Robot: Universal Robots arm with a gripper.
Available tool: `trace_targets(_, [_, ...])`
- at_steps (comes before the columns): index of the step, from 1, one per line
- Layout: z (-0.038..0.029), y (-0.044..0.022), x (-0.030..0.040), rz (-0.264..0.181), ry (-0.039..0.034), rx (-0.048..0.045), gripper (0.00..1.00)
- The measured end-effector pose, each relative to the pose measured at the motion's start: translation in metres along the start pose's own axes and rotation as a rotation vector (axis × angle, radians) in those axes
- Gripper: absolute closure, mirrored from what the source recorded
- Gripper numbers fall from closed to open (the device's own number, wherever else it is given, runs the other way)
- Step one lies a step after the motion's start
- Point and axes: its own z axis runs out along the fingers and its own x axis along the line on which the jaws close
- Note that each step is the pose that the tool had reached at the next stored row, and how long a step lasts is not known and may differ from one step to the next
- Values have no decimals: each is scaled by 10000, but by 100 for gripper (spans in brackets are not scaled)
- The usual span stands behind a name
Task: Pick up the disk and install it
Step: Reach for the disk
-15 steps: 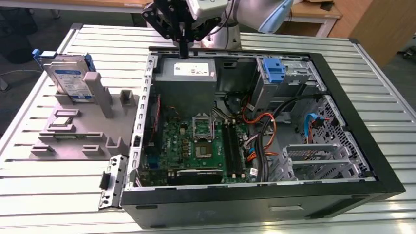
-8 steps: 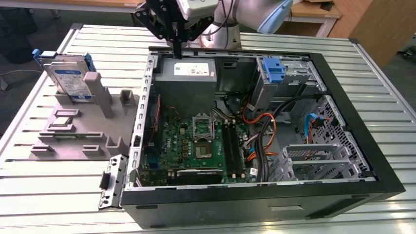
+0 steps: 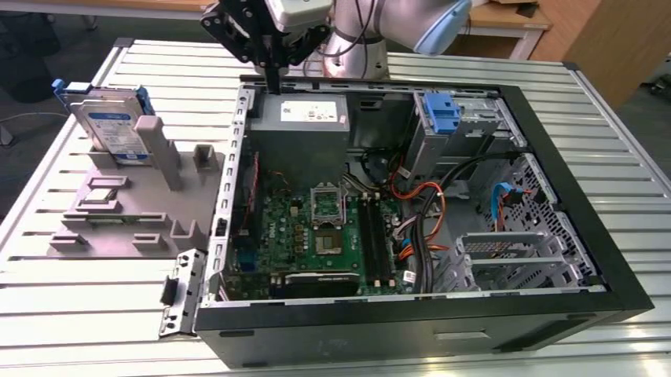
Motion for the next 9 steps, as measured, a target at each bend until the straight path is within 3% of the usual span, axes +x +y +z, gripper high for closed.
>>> trace_targets(7, [-7,-17,232,0,-51,-5,89])
trace_targets(9, [-7,-19,257,0,-55,-5,89])
